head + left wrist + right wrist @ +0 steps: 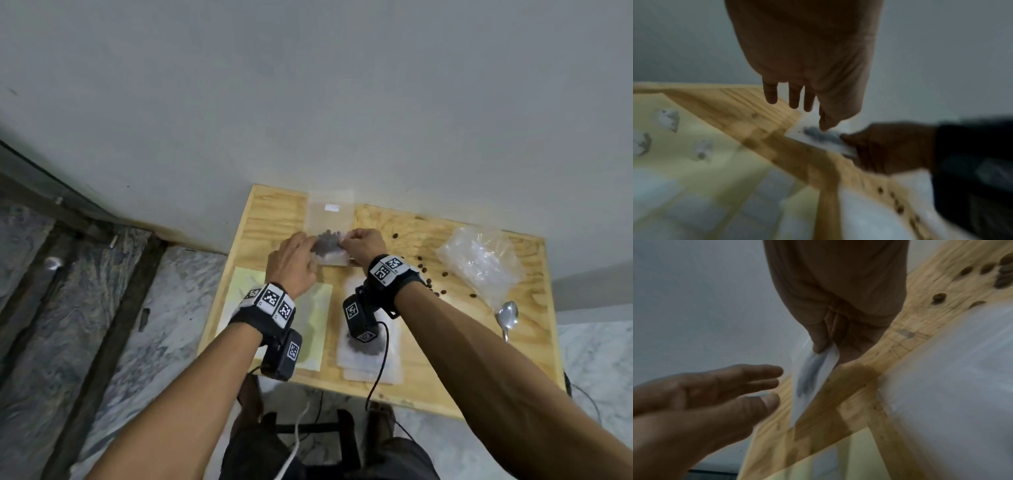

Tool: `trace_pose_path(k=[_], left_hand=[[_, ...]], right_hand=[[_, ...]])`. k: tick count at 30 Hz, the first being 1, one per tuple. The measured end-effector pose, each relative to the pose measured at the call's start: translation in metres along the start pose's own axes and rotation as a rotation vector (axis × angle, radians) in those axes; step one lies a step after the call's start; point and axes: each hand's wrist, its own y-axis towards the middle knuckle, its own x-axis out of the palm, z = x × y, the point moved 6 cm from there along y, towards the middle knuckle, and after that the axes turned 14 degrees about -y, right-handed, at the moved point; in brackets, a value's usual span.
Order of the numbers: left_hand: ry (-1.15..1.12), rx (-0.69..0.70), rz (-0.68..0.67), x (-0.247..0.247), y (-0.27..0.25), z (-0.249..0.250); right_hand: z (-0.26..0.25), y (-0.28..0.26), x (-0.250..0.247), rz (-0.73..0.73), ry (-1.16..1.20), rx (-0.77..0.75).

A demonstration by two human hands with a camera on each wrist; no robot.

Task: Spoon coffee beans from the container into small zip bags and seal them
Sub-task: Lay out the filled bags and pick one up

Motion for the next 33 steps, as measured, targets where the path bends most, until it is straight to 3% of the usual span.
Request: trace_pose_path(k=[4, 8, 14, 17, 19, 23, 27, 33], left_hand=[[0.242, 0.004, -0.207, 0.035, 0.003, -0.011], [0.321, -0.027, -0.291, 0.052, 0.008, -0.021], [0.367, -0.035, -0.305, 0.053, 0.010, -0.022], [0.374, -0.057, -0.325, 0.053, 0.008, -0.020], [0.369, -0.070, -0.326, 0.053, 0.007, -0.019], [0.365, -0.092, -0.320, 0.055, 0.007, -0.017], [0.355, -0.107, -0.336, 0.057, 0.008, -0.019], [0.379, -0.086, -0.335, 0.057, 0.010, -0.022]], right_hand=[[0.004, 0.016, 0.003, 0.030, -0.112, 0.050], [0.006, 0.013, -0.002, 0.074, -0.156, 0.033], [0.023, -0.014, -0.037, 0.170, -0.226, -0.063], [0.039, -0.040, -0.053, 0.209, -0.370, -0.121], [0.054, -0.058, -0.057, 0.215, -0.499, -0.087], [0.086, -0.087, -0.043, 0.089, -0.673, 0.064], [0.102, -0.094, -0.027, 0.068, -0.665, 0.138], [0.106, -0.094, -0.020, 0.159, -0.633, 0.168]])
